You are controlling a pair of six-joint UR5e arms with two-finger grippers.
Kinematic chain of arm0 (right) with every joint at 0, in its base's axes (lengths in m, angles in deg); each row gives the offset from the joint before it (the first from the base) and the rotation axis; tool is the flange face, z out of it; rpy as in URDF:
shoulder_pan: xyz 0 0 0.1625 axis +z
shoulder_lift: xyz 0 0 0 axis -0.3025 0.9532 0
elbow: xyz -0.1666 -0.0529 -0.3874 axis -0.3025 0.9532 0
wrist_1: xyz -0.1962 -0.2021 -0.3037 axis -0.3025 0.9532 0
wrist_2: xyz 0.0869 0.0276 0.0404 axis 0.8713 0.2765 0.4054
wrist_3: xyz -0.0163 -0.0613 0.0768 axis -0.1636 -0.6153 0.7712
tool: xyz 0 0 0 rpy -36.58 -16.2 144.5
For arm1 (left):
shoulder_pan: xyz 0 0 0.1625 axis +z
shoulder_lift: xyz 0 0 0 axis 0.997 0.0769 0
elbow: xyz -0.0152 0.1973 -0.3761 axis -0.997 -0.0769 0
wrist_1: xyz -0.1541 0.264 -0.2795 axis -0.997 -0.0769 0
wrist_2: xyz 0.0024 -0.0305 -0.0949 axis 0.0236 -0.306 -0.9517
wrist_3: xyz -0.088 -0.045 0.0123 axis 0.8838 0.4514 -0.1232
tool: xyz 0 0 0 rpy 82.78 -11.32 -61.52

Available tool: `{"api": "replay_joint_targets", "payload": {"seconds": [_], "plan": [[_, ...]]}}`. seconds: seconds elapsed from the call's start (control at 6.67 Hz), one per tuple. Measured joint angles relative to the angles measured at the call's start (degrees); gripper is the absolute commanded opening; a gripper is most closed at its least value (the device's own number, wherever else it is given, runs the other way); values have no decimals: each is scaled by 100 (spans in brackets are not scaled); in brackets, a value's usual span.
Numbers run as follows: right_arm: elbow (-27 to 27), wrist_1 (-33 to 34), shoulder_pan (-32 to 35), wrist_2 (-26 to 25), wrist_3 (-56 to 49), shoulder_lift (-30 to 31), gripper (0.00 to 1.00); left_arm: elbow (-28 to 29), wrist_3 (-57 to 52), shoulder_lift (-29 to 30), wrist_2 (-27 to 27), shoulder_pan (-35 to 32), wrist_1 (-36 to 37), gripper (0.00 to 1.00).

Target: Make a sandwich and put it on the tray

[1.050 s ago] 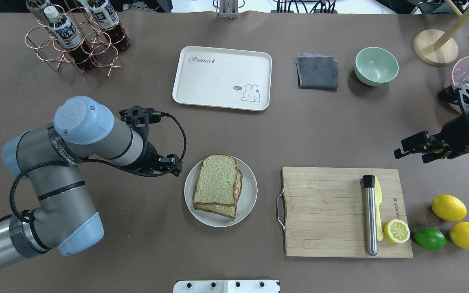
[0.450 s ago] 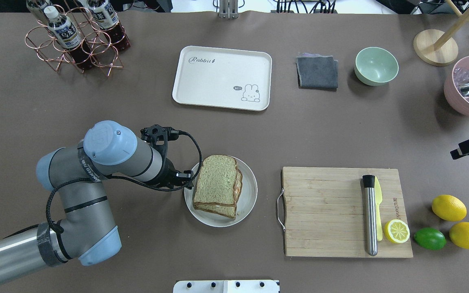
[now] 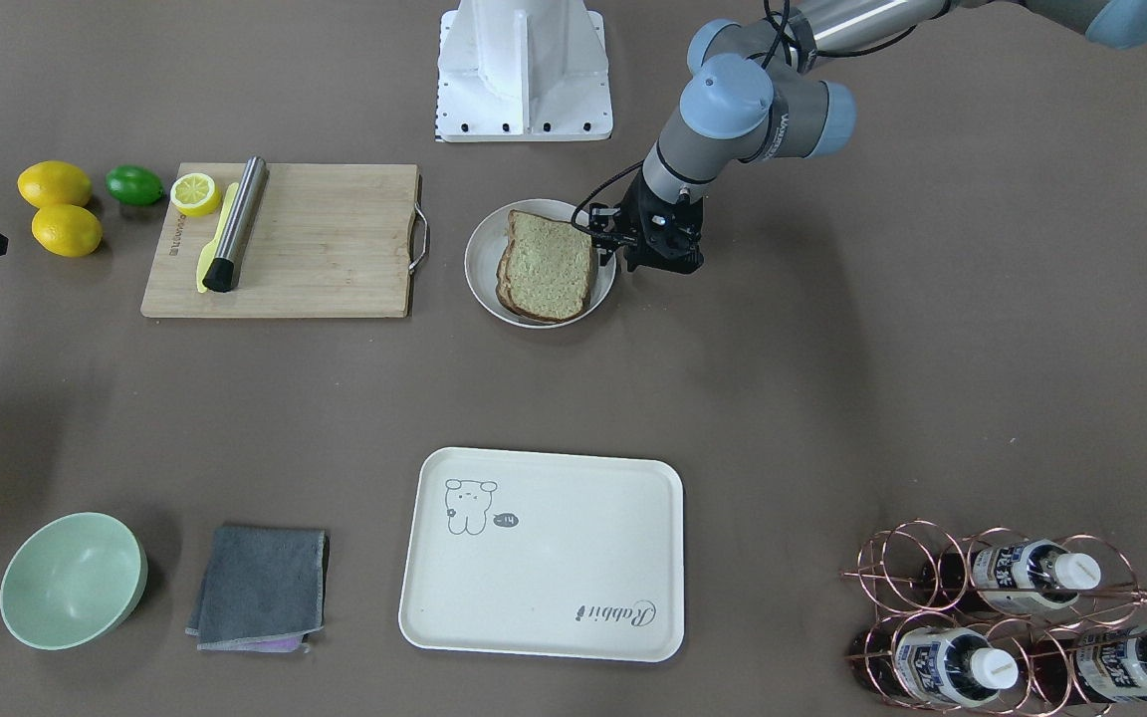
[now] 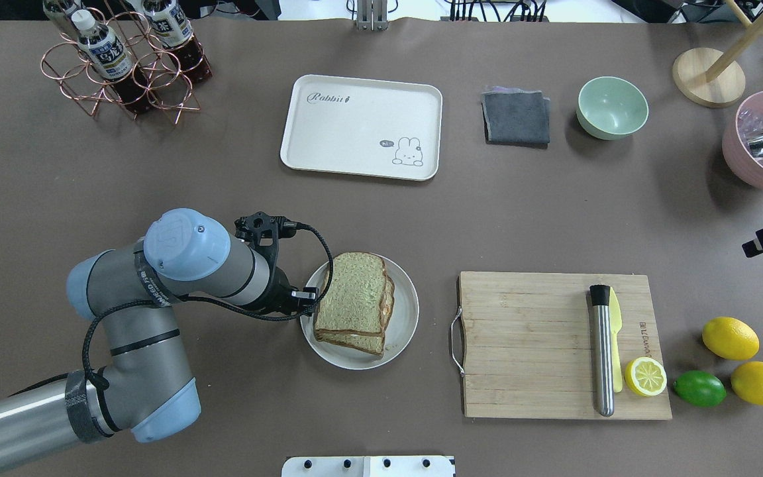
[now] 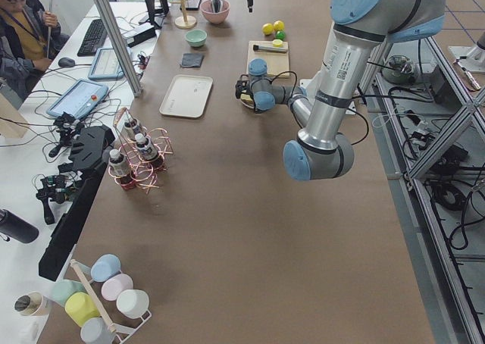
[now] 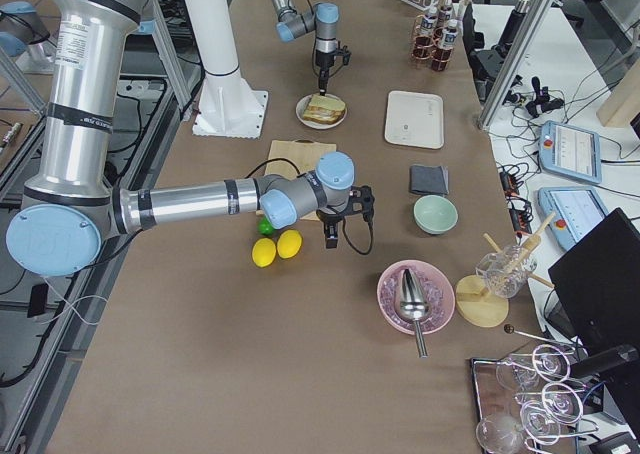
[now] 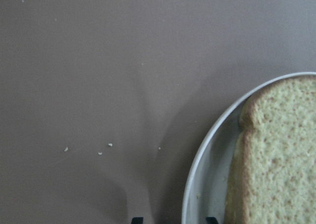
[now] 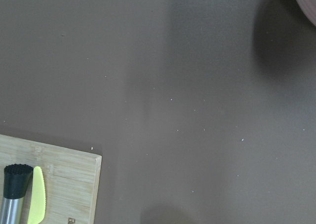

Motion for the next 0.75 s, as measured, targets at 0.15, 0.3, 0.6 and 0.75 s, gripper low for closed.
{"api": "replay_joint_targets", "payload": {"seconds": [0.15, 0.3, 0.6, 0.75], "plan": [[0, 6, 14, 0, -2, 0, 100, 48, 0, 0, 2, 13, -112, 0], [2, 9, 19, 0, -3, -2, 100, 89, 2, -2, 0, 15, -210, 0], [12, 10, 25, 0, -7, -5, 100, 110, 81, -15, -11, -83, -543, 0], [9, 10, 29, 0, -5, -5, 100, 113, 212, -11, -35, -239, -706, 0]]}}
